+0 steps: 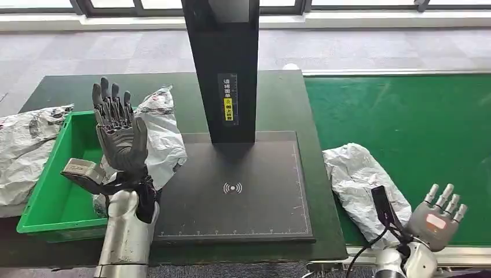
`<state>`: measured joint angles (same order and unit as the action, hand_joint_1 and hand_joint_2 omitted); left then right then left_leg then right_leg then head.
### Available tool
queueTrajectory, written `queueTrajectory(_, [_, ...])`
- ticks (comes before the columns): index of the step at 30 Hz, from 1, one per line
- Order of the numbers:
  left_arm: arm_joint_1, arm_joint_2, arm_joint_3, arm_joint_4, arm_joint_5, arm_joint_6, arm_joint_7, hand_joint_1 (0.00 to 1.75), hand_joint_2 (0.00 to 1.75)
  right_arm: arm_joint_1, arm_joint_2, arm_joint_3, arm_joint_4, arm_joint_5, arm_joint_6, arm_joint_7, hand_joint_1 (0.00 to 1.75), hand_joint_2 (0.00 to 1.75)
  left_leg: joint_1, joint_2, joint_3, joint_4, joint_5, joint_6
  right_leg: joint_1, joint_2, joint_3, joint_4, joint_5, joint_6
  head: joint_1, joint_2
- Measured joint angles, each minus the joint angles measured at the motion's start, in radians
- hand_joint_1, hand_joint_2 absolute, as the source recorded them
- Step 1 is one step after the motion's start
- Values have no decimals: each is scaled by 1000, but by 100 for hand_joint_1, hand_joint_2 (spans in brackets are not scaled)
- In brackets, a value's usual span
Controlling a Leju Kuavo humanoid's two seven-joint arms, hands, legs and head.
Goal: Moved the parcel from conveyor to table for the left to box.
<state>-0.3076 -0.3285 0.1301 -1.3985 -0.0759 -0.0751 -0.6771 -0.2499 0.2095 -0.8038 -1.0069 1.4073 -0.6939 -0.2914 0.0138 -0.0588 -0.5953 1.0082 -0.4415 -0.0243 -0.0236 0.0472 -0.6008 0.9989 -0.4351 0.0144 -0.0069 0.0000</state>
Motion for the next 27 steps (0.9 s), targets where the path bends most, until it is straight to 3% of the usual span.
queueTrajectory(4, [0,0,-2,-1,-2,0,0,0,175,-18,-17,0,66,-29,6,0,0,175,0,0,0,0,0,0,0,0,0,0,0,0,0,0])
queueTrajectory(7, [-1,0,-2,-1,-19,0,0,0,175,-47,-55,0,188,-132,92,-24,0,175,0,0,0,0,0,0,0,0,0,0,0,0,0,0])
queueTrajectory(12, [1,0,-2,-9,-39,10,0,0,175,-93,-96,0,335,-455,413,-292,5,175,0,1,0,0,0,0,0,2,0,0,0,0,0,0])
queueTrajectory(13, [1,0,-2,-10,-40,12,0,0,175,-101,-104,0,356,-493,465,-326,175,175,0,1,0,0,0,0,0,2,0,0,0,0,0,0])
queueTrajectory(16, [1,0,-3,-14,-50,23,0,0,175,-116,-117,0,400,-541,522,-362,175,175,0,0,0,0,0,0,0,1,0,0,0,0,0,0])
queueTrajectory(27, [0,0,-8,-7,-53,33,0,0,175,-115,-131,0,430,-595,561,-383,175,175,0,1,0,0,0,0,0,1,0,0,0,0,0,0])
